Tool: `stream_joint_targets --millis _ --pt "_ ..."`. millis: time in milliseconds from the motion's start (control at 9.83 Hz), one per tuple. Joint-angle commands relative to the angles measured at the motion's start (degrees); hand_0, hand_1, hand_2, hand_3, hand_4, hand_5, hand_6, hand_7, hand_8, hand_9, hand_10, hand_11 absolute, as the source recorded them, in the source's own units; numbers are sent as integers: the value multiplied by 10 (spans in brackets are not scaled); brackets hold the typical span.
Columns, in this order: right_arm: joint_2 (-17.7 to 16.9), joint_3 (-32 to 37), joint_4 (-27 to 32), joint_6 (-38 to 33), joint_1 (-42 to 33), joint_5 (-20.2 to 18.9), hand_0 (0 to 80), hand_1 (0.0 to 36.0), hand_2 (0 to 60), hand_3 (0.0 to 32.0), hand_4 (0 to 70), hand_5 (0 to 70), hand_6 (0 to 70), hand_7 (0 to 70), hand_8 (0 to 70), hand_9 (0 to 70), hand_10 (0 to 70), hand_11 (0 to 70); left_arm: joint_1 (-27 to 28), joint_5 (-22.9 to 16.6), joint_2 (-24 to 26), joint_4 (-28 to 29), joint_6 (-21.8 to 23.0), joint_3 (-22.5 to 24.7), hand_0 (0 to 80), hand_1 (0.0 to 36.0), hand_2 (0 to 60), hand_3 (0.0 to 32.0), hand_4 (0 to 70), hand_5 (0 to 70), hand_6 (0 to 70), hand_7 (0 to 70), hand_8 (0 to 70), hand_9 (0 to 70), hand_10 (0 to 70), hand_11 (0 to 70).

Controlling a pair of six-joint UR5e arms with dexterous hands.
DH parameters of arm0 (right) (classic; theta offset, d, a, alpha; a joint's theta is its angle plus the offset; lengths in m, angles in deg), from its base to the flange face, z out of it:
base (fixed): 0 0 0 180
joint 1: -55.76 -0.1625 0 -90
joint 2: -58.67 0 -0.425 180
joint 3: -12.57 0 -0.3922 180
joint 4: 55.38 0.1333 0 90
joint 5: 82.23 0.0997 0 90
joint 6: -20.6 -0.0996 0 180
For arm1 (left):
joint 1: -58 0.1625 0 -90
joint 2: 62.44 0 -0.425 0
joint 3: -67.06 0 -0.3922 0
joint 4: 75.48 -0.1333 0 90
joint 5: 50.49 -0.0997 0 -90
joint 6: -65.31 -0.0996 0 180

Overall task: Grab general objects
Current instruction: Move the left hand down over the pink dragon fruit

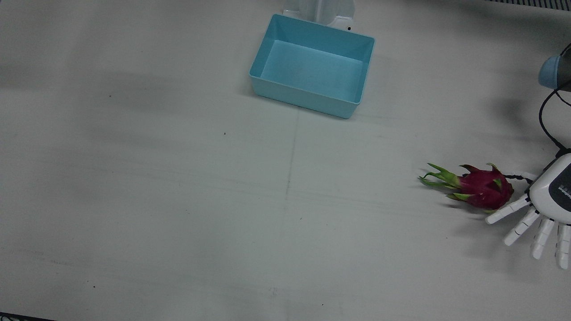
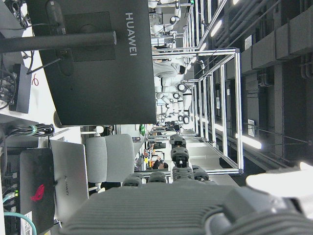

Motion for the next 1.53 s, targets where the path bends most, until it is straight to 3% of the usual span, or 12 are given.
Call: stream_joint_targets --millis 0,102,508,610,712,814,915,1017,1119,1220,1322,1424 --pt "0 0 0 0 0 0 0 0 0 0 0 0 0 0 0 0 0 0 2 0 15 -12 -2 -11 530 260 132 302 0 0 0 83 0 2 0 0" --pt "-1 0 0 0 0 0 0 0 0 0 0 0 0 0 0 0 0 0 2 -1 15 -15 -1 -9 532 262 132 320 0 0 0 81 0 2 0 0" --pt "-1 0 0 0 0 0 0 0 0 0 0 0 0 0 0 0 0 0 3 -8 16 -65 2 11 531 258 120 320 0 0 0 68 0 0 0 0" --pt "0 0 0 0 0 0 0 0 0 0 0 0 0 0 0 0 0 0 6 -11 17 -87 3 26 517 238 94 320 0 0 0 61 0 0 0 0" --pt "-1 0 0 0 0 0 0 0 0 0 0 0 0 0 0 0 0 0 9 -22 17 -101 5 34 490 178 6 320 0 0 0 51 0 0 0 0" --pt "-1 0 0 0 0 0 0 0 0 0 0 0 0 0 0 0 0 0 10 -34 17 -110 6 43 463 111 0 320 0 0 0 51 0 0 0 0" --pt "-1 0 0 0 0 0 0 0 0 0 0 0 0 0 0 0 0 0 10 -47 17 -116 7 45 456 87 0 320 0 0 0 53 0 0 0 0" --pt "0 0 0 0 0 0 0 0 0 0 0 0 0 0 0 0 0 0 9 -47 17 -118 7 46 457 88 0 320 0 0 0 59 0 0 0 0" --pt "-1 0 0 0 0 0 0 0 0 0 0 0 0 0 0 0 0 0 10 -47 17 -118 7 45 464 113 0 320 0 0 0 60 0 0 0 0" --pt "-1 0 0 0 0 0 0 0 0 0 0 0 0 0 0 0 0 0 10 -45 17 -114 4 43 465 121 0 308 0 0 0 58 0 0 0 0" --pt "0 0 0 0 0 0 0 0 0 0 0 0 0 0 0 0 0 0 10 -41 17 -111 2 43 469 134 0 246 0 0 0 54 0 0 0 0" --pt "-1 0 0 0 0 0 0 0 0 0 0 0 0 0 0 0 0 0 10 -40 17 -108 -2 42 479 161 4 148 0 17 0 38 0 0 0 0"
